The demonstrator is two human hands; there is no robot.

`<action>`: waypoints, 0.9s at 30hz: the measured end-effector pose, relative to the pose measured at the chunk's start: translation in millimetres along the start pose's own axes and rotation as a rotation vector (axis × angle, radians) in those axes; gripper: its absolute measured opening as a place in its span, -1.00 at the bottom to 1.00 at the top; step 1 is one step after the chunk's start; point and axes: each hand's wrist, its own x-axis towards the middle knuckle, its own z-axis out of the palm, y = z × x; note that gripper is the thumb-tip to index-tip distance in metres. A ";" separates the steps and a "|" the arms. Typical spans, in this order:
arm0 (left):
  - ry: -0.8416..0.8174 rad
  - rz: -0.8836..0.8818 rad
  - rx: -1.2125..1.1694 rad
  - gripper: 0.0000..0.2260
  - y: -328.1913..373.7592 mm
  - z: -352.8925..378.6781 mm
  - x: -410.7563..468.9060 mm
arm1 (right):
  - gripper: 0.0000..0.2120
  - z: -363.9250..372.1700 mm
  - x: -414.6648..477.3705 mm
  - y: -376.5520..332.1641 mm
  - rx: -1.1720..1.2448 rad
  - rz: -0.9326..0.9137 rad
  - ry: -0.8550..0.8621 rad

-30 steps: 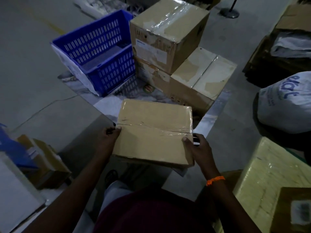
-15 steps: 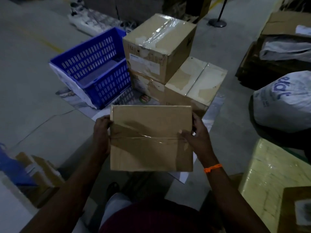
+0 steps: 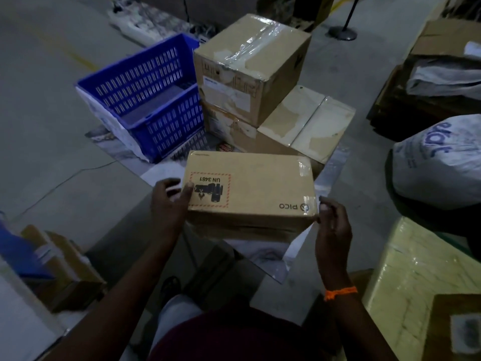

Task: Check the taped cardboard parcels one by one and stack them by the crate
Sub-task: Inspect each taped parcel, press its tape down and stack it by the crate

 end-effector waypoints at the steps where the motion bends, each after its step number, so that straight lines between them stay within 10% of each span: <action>1: 0.031 0.166 0.134 -0.58 4.6 -0.2 2.7 | -0.70 2.9 1.2 -7.2 -0.126 -0.124 -0.018; 4: -0.174 0.561 0.436 -0.56 23.7 12.1 11.3 | -0.57 29.4 12.1 -31.1 -0.364 -0.446 -0.232; 8: -0.505 0.637 0.804 -0.45 39.8 47.7 15.7 | -0.36 86.0 28.5 -46.1 -0.723 -0.574 -0.597; 27: -0.534 0.605 1.075 -0.29 23.6 36.9 28.4 | -0.18 81.6 50.8 -44.7 -1.020 -0.532 -0.682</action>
